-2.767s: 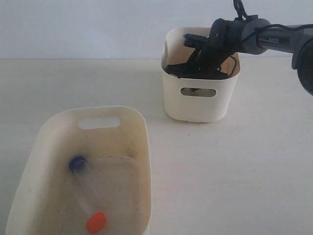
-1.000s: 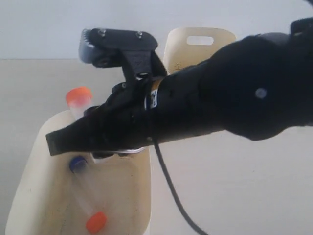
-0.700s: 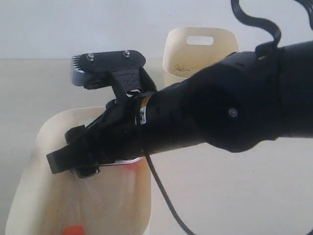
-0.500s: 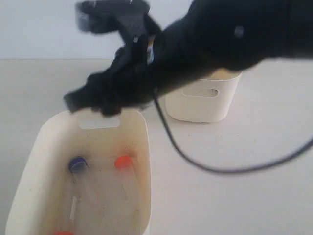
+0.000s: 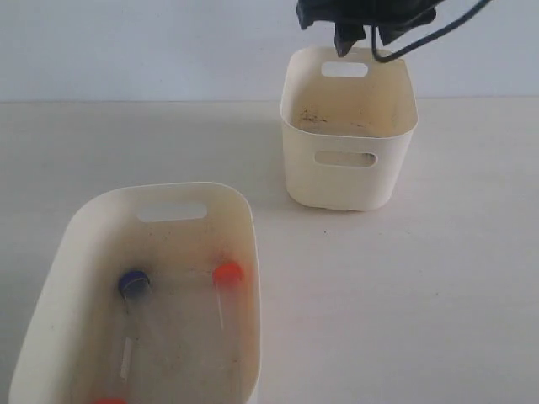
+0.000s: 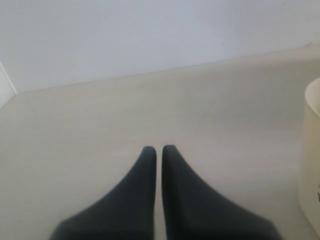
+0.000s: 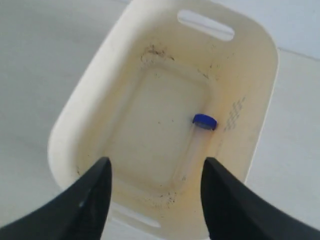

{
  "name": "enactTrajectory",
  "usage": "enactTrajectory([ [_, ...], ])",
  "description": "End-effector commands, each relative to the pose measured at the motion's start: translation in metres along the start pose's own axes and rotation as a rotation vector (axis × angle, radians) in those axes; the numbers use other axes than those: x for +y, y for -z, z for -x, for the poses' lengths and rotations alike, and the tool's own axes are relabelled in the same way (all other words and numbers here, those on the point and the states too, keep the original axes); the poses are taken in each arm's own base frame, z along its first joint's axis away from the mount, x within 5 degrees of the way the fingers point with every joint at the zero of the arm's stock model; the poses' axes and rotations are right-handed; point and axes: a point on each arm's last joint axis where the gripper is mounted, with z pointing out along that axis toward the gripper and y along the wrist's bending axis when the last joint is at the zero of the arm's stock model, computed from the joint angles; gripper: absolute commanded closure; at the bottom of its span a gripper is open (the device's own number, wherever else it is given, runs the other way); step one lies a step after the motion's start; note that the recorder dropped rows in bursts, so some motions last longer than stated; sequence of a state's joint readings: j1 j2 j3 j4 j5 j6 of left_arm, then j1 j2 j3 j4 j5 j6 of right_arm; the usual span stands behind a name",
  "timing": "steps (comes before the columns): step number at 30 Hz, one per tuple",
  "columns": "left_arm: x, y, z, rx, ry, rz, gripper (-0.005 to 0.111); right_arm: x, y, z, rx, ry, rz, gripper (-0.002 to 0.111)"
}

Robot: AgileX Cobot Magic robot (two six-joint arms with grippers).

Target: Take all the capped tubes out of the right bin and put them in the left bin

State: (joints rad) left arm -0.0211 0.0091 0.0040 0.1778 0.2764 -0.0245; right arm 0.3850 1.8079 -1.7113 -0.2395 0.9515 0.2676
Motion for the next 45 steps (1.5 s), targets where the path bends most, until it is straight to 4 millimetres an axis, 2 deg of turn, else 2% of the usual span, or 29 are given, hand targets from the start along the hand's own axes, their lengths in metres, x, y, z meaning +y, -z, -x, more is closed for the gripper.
enactTrajectory([
  [1, 0.0, 0.001, 0.003, -0.021, 0.013, 0.001, 0.102, 0.003, -0.035, 0.014, 0.122, 0.031, -0.048, 0.057],
  [8, 0.0, 0.001, 0.003, -0.021, 0.013, 0.001, 0.102, 0.012, -0.092, 0.026, 0.208, 0.01, -0.099, 0.057],
  [16, 0.0, 0.001, 0.003, -0.021, 0.013, 0.001, 0.102, 0.014, -0.128, 0.014, 0.265, 0.021, -0.147, 0.057],
  [27, 0.0, 0.001, 0.003, -0.021, 0.013, 0.001, 0.102, 0.008, -0.135, 0.013, 0.248, -0.037, -0.243, 0.057],
  [38, 0.0, 0.001, 0.003, -0.021, 0.013, 0.001, 0.102, 0.011, -0.166, -0.002, 0.296, -0.107, -0.278, 0.057],
  [45, 0.0, 0.001, 0.003, -0.021, 0.013, 0.001, 0.102, 0.003, -0.168, 0.0, 0.26, -0.057, -0.376, 0.057],
])
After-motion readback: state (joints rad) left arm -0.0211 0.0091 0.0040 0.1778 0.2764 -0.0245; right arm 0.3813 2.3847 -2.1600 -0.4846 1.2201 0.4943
